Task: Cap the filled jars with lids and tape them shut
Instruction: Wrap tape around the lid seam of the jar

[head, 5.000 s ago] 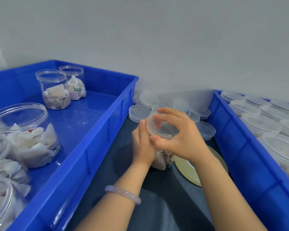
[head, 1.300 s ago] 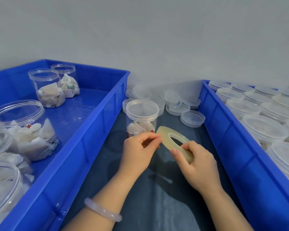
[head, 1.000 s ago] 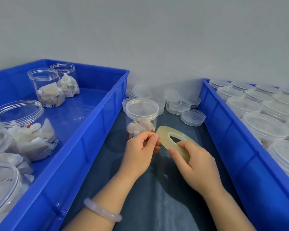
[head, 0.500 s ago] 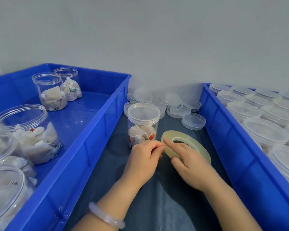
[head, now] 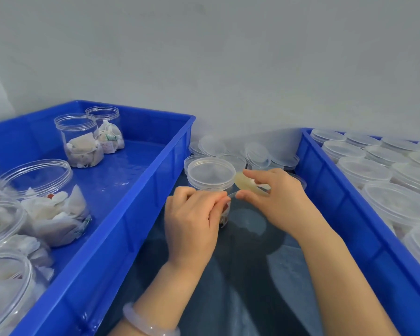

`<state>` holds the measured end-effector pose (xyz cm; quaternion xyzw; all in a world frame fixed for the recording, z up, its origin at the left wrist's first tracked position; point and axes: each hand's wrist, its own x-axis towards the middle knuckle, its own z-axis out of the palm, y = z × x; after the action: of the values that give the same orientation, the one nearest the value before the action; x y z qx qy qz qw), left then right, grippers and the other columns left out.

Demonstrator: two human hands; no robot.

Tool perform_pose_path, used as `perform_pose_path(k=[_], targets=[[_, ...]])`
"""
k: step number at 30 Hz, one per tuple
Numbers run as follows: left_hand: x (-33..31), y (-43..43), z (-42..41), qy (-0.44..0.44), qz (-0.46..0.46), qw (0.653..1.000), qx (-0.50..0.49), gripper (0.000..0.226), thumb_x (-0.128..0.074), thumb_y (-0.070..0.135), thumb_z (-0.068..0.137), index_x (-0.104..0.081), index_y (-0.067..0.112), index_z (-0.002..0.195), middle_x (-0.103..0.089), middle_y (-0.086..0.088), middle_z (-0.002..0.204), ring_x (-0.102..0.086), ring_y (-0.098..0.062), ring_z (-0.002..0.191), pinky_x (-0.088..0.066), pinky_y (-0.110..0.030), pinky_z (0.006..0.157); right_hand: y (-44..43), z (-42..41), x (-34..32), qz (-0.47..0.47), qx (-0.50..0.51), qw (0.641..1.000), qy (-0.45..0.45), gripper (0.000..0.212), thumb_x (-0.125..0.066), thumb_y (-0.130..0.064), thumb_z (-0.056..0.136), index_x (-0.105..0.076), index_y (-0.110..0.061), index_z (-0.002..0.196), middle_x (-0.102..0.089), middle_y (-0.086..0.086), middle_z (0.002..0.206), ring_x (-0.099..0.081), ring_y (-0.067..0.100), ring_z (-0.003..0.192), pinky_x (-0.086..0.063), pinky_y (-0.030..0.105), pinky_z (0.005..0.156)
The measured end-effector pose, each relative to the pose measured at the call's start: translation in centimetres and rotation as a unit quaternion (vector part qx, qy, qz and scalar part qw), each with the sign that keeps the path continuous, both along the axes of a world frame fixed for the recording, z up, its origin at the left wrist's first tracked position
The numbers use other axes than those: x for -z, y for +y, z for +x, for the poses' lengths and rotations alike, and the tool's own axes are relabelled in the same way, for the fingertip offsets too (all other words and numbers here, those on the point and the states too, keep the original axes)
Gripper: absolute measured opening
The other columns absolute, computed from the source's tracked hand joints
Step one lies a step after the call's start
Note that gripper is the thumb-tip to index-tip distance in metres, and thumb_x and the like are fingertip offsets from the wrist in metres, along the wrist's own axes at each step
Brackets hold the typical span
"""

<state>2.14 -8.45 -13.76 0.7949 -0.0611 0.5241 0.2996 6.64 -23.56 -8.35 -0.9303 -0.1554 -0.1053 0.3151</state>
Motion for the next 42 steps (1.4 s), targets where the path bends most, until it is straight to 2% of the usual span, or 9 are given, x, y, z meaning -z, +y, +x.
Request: perform_pose_path(k=[3,8,13,17,21,26,31,39,42], targets=[[-0.2,1.2,0.5,-0.003,-0.068,0.997,-0.035,0.01,-0.073,0.015,0.079,-0.071,0.01,0.071,-0.065,-0.001,0.085,-0.053,-0.024,0.085,-0.034,-0.017,0.083,-1.0,0.7,0.2,-0.035,0.011,0.999,0.003,0.052,-0.06,-0.041,0.09,-0.042,-0.043,0.139,-0.042,-0.007,0.123,-0.043,0.011,0.104,-0.035,0.027,0.086],[-0.1,1.2,1.0,0.071,-0.19,0.978,0.047,0.009,-0.067,0.013,0.084,-0.063,0.006,0.088,-0.051,-0.008,0.114,-0.047,-0.021,0.111,-0.026,-0.003,0.094,-2.6,1.0,0.0,-0.045,-0.014,0.999,-0.012,0.031,-0.052,-0.029,0.096,-0.061,-0.031,0.126,-0.049,-0.006,0.125,-0.048,0.012,0.112,-0.029,0.014,0.085],[0.1,0.4,0.8,0.117,-0.185,0.972,0.09,0.057,-0.077,0.013,0.078,-0.051,0.006,0.128,-0.036,-0.015,0.142,-0.032,-0.013,0.131,-0.023,-0.003,0.102,-2.5,0.8,-0.6,-0.047,-0.029,0.998,-0.01,0.038,-0.045,-0.023,0.099,-0.05,-0.038,0.134,-0.052,-0.011,0.104,-0.053,0.013,0.096,-0.034,0.009,0.074],[-0.8,-1.0,-0.3,0.056,-0.105,0.986,0.119,0.046,-0.065,0.024,0.082,-0.055,0.008,0.125,-0.045,-0.007,0.132,-0.043,-0.015,0.123,-0.041,-0.029,0.101,-3.2,0.5,-1.0,-0.015,-0.058,0.998,0.035,0.045,-0.046,-0.026,0.099,-0.04,-0.053,0.135,-0.06,-0.013,0.116,-0.061,0.012,0.098,-0.043,0.024,0.086],[-2.6,-2.0,0.0,0.093,-0.022,0.983,0.159,0.053,-0.071,0.032,0.077,-0.057,0.012,0.124,-0.049,0.003,0.122,-0.046,0.002,0.105,-0.039,-0.01,0.092,-3.1,0.0,-1.3,0.015,-0.078,0.993,0.085,0.061,-0.053,-0.031,0.095,-0.021,-0.058,0.14,-0.054,-0.029,0.108,-0.057,0.007,0.107,-0.041,0.028,0.098],[-2.9,-3.2,0.8,0.188,0.052,0.965,0.175,0.056,-0.085,0.026,0.067,-0.058,0.017,0.115,-0.055,0.006,0.108,-0.057,-0.009,0.086,-0.046,-0.024,0.071,-2.7,-0.3,-1.6,0.019,-0.09,0.99,0.108,0.047,-0.045,-0.036,0.096,-0.035,-0.043,0.142,-0.057,-0.022,0.119,-0.059,0.003,0.097,-0.046,0.03,0.095],[-3.0,-2.6,1.6,0.127,0.036,0.976,0.175,0.016,-0.068,0.006,0.08,-0.066,0.009,0.096,-0.066,-0.001,0.088,-0.063,-0.017,0.077,-0.052,-0.035,0.067,-2.4,-0.5,-1.7,0.044,-0.091,0.986,0.13,0.037,-0.036,-0.029,0.101,-0.049,-0.037,0.135,-0.062,-0.017,0.109,-0.063,0.004,0.074,-0.042,0.019,0.072],[-2.8,-0.9,1.3,0.157,-0.115,0.96,0.204,0.042,-0.066,0.0,0.081,-0.053,0.04,0.086,-0.064,0.021,0.079,-0.066,0.004,0.075,-0.05,-0.007,0.064,-1.8,-0.9,-2.0,0.006,-0.088,0.99,0.107,0.031,-0.056,-0.059,0.072,-0.066,-0.046,0.099,-0.068,-0.022,0.098,-0.063,-0.001,0.079,-0.051,0.025,0.08],[-2.2,-0.9,0.8,0.153,-0.098,0.964,0.192,0.034,-0.069,0.001,0.081,-0.054,0.03,0.091,-0.061,0.022,0.077,-0.065,0.002,0.077,-0.052,-0.01,0.065,-1.5,-0.8,-1.8,-0.024,-0.095,0.99,0.097,0.006,-0.064,-0.039,0.085,-0.063,-0.045,0.085,-0.068,-0.023,0.093,-0.062,-0.002,0.068,-0.051,0.018,0.07]])
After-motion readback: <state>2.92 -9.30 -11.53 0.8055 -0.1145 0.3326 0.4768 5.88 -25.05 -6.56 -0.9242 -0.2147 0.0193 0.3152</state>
